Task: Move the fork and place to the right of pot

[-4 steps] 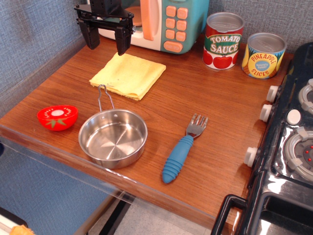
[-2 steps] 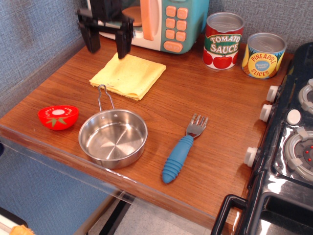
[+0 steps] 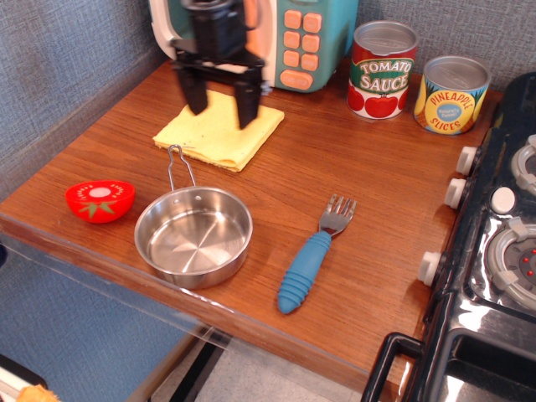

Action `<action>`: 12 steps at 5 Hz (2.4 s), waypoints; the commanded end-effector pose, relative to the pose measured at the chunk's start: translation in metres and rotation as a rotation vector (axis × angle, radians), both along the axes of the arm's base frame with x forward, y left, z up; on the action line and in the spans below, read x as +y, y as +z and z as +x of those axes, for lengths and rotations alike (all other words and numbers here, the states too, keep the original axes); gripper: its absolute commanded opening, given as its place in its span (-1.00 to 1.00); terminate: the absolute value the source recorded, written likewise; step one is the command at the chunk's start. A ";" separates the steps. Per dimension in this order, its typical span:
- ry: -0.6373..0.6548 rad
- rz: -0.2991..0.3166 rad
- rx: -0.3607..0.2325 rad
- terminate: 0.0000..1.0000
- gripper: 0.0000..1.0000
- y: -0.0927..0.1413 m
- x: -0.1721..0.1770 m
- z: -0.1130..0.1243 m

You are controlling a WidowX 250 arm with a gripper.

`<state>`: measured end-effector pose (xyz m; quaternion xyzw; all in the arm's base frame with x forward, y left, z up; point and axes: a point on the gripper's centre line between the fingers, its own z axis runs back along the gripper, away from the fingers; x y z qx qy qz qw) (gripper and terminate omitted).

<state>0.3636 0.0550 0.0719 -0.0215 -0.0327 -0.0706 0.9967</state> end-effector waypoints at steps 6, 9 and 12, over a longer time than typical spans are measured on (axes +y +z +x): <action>-0.144 0.148 -0.053 -1.00 1.00 -0.042 -0.110 -0.078; -0.076 0.034 0.003 -1.00 1.00 -0.058 -0.103 -0.074; -0.053 0.063 0.040 -1.00 -1.00 -0.074 -0.095 -0.070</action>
